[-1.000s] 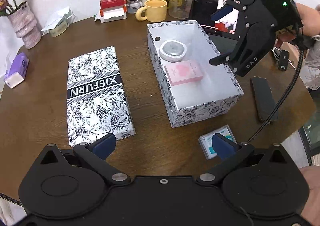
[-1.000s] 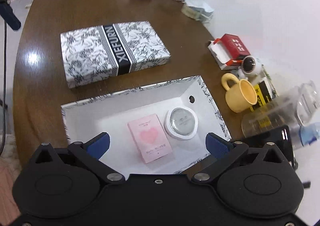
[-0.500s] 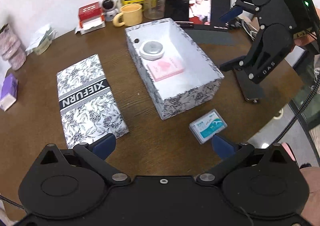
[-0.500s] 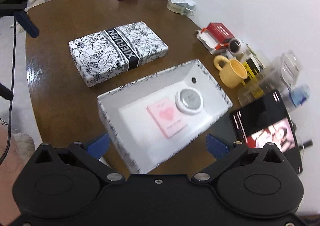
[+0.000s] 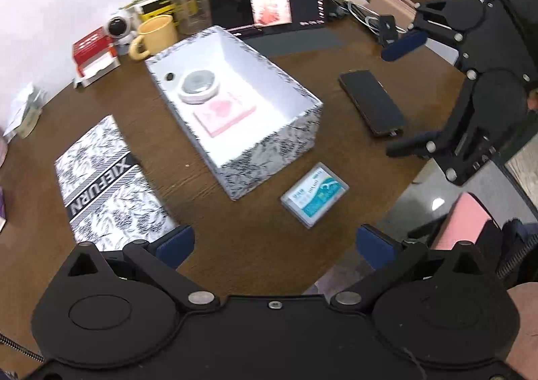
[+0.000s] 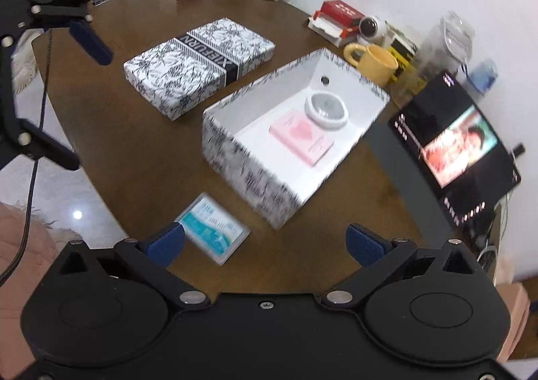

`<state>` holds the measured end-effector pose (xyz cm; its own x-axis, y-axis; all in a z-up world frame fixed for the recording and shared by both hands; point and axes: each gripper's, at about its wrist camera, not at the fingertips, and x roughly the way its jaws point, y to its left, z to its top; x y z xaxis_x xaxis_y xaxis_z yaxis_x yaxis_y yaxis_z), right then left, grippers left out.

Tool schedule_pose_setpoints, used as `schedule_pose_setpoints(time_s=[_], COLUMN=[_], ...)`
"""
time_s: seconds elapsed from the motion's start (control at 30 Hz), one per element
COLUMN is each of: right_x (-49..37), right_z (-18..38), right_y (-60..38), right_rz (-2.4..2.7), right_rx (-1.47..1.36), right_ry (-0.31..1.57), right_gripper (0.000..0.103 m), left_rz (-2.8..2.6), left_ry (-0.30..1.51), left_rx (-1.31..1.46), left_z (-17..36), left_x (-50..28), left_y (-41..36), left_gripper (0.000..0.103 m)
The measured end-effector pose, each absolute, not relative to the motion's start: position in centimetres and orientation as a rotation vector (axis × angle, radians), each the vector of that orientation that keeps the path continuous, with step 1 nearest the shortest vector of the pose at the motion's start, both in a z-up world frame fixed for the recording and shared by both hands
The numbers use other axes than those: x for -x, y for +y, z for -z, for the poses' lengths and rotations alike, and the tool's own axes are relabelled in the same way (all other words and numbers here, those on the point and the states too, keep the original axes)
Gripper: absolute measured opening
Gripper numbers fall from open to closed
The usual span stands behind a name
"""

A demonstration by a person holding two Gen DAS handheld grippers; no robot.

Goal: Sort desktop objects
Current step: 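Withdraw the right tool while moving the left tool toward the floss-pick box, then close the left gripper on the blue-and-white floss-pick box and lift it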

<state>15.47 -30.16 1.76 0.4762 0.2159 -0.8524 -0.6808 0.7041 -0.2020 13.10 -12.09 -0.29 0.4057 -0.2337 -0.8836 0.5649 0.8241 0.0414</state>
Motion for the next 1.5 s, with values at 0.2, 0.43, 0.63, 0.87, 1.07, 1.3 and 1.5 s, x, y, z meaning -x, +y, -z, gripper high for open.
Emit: schedule_pose_setpoints(time_s=[0.2, 0.43, 0.63, 0.87, 1.07, 1.3, 1.5], right_x=[-13.0, -10.9, -9.2, -8.1, -8.0, -8.5, -8.9], right_z=[-0.4, 1.6, 2.9, 4.4, 5.3, 6.4, 7.4], right_y=[-31.2, -31.9, -32.1, -32.5, -32.7, -32.9, -32.9], right_rz=[-0.554, -0.522, -0.499, -0.485, -0.481, -0.482, -0.499], right_rx=[0.527, 0.486, 0.46, 0.426, 0.401, 0.38, 0.36], right_ry=[0.955, 0.987, 1.0, 1.008, 1.011, 1.025, 1.037], right_gripper=[0.103, 0.103, 0.103, 0.103, 0.103, 0.103, 0.103], left_rz=[0.58, 0.613, 0.641, 0.651, 0.658, 0.662, 0.691], left_ry=[1.041, 1.055, 1.06, 1.036, 1.03, 1.036, 1.048], left_rx=[-0.408, -0.451, -0.512, -0.586, -0.614, -0.618, -0.653], left_z=[1.6, 4.2, 6.4, 8.5, 10.4, 12.2, 13.8], left_x=[-13.1, -13.8, -14.4, -14.9, -15.6, -16.7, -17.3], left_y=[-13.8, -15.9, -17.7, -19.3, -20.1, -20.7, -21.3], left_gripper=[0.103, 0.103, 0.103, 0.103, 0.103, 0.101, 0.097])
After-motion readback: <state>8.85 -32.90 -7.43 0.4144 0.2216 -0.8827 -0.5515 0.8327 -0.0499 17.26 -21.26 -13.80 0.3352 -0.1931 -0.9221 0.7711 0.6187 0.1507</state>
